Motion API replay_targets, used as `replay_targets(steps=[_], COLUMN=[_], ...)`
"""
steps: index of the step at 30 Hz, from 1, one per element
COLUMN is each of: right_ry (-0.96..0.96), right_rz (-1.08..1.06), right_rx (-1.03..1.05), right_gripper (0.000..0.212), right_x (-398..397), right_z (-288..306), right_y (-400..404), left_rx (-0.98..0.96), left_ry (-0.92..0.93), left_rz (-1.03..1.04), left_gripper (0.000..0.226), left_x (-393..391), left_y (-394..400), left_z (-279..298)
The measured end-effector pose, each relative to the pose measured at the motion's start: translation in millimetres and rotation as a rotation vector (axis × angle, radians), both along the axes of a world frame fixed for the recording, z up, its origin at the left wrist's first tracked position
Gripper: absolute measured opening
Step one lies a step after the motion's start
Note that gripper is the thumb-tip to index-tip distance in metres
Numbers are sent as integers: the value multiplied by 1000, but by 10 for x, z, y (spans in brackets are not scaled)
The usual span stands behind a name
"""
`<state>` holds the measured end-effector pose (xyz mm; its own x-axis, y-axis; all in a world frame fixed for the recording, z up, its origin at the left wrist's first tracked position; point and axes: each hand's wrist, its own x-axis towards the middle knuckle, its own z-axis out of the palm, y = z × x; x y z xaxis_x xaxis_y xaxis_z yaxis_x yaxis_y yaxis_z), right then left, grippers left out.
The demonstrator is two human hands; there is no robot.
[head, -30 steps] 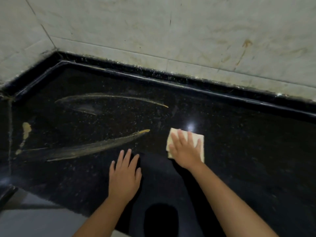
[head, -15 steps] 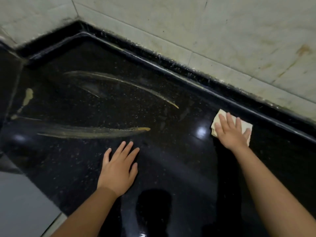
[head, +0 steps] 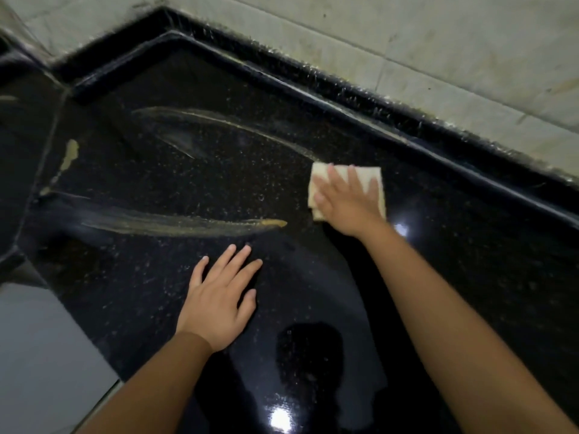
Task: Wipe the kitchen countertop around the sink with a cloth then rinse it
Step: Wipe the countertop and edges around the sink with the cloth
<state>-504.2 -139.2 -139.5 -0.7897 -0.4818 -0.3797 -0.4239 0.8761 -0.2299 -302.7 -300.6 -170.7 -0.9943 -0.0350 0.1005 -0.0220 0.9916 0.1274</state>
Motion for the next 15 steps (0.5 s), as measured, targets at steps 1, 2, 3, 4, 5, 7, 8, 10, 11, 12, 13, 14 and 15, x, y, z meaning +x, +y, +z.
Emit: replay_targets(steps=[1, 2, 3, 4, 5, 7, 8, 10, 11, 12, 13, 14, 15], right_ry=[-17, -24, -20, -20, -21, -37, -38, -31, -8, 17, 32, 38, 37], right_rz=[46, 85, 118, 144, 161, 125, 55, -137, -229, -314, -387, -447, -491], right_rx=[-1, 0, 4, 12, 26, 100, 127, 149, 125, 95, 74, 54, 36], right_gripper=[49, 49, 51, 57, 72, 100, 96, 60, 51, 49, 49, 49, 49], right_x=[194, 381, 552, 703, 821, 882, 818, 560, 389, 208, 28, -139, -284], right_z=[-8, -5, -1, 12, 30, 66, 76, 92, 99, 109, 115, 118, 109], right_y=[20, 85, 196, 341, 502, 834, 976, 1163, 1203, 1200, 1157, 1072, 955], left_rx=[-1, -1, -4, -12, -25, -38, -35, -19, -14, -10, -10, -19, -27], left_ry=[0, 0, 4, 8, 12, 21, 27, 36, 41, 42, 40, 36, 27], left_rz=[4, 8, 9, 11, 10, 5, 4, -1, -6, -6, -4, -3, 0], left_gripper=[41, 41, 41, 41, 41, 41, 41, 41, 41, 41, 40, 39, 38], left_x=[4, 6, 4, 6, 7, 14, 18, 19, 11, 1, -12, -14, -12], left_y=[9, 18, 23, 24, 27, 35, 37, 39, 39, 38, 34, 30, 32], left_z=[1, 4, 6, 8, 10, 10, 9, 6, 8, 10, 7, 0, -7])
